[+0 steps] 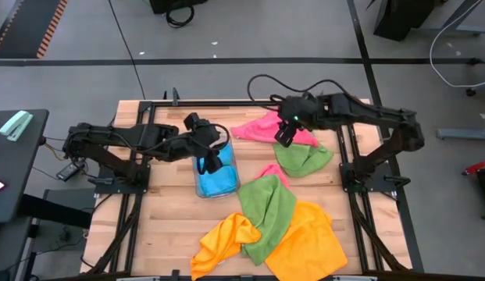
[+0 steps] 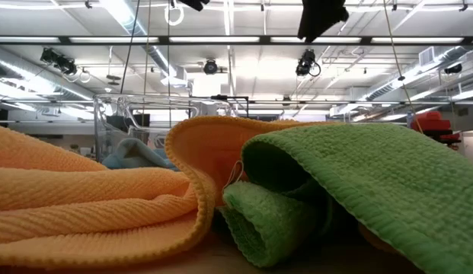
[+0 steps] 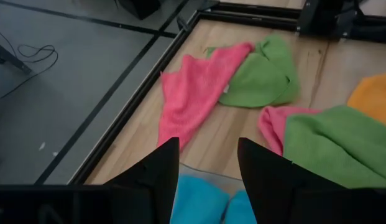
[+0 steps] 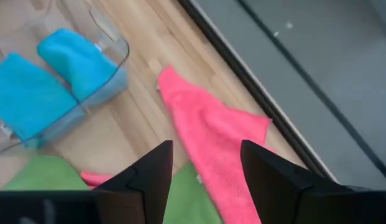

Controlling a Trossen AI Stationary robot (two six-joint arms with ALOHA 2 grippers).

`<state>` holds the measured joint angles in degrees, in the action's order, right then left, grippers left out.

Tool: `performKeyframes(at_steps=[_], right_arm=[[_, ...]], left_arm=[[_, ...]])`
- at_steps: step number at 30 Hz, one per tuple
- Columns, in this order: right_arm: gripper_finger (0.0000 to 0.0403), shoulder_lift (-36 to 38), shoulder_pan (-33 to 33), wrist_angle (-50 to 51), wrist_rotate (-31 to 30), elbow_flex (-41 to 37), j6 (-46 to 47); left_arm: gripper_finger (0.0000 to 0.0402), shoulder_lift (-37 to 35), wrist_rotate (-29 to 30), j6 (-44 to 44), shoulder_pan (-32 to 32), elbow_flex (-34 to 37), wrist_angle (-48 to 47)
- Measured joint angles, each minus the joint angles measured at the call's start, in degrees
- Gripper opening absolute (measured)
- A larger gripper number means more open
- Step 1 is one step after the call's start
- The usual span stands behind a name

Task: Fold microfiber towels
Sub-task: Fold the top pink towel

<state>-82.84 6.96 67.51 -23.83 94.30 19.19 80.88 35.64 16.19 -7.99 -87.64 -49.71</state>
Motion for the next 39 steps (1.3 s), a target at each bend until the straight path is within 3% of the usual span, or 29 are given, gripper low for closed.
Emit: performKeyframes(at_steps=[9,14,18,26,33,39], right_arm=[[0.018,-2.36,12.5,-6.71,7.93,0.0,-13.24],[0.0174,-5.27,19.63,-11.27,15.84,0.0,-18.71],[0.0172,-8.69,23.81,-12.02,19.68,0.0,-22.99],[0.0172,-16.62,28.99,-13.51,27.79,0.0,-30.34],[0.0172,-23.24,30.18,-13.68,32.65,0.0,-36.1],[0.0172,-27.37,33.16,-12.83,36.35,0.0,-35.06]], left_arm=[[0.0172,0.0,0.74,-0.29,0.48,0.0,0.06],[0.0172,0.02,2.34,-2.67,2.15,0.0,0.13],[0.0172,0.02,6.9,-4.73,4.85,0.0,0.27],[0.0172,0.07,7.18,-4.86,12.06,0.0,1.68],[0.0172,0.07,1.54,-4.89,15.49,0.0,3.85],[0.0172,0.07,-2.49,-5.13,15.93,0.0,4.76]])
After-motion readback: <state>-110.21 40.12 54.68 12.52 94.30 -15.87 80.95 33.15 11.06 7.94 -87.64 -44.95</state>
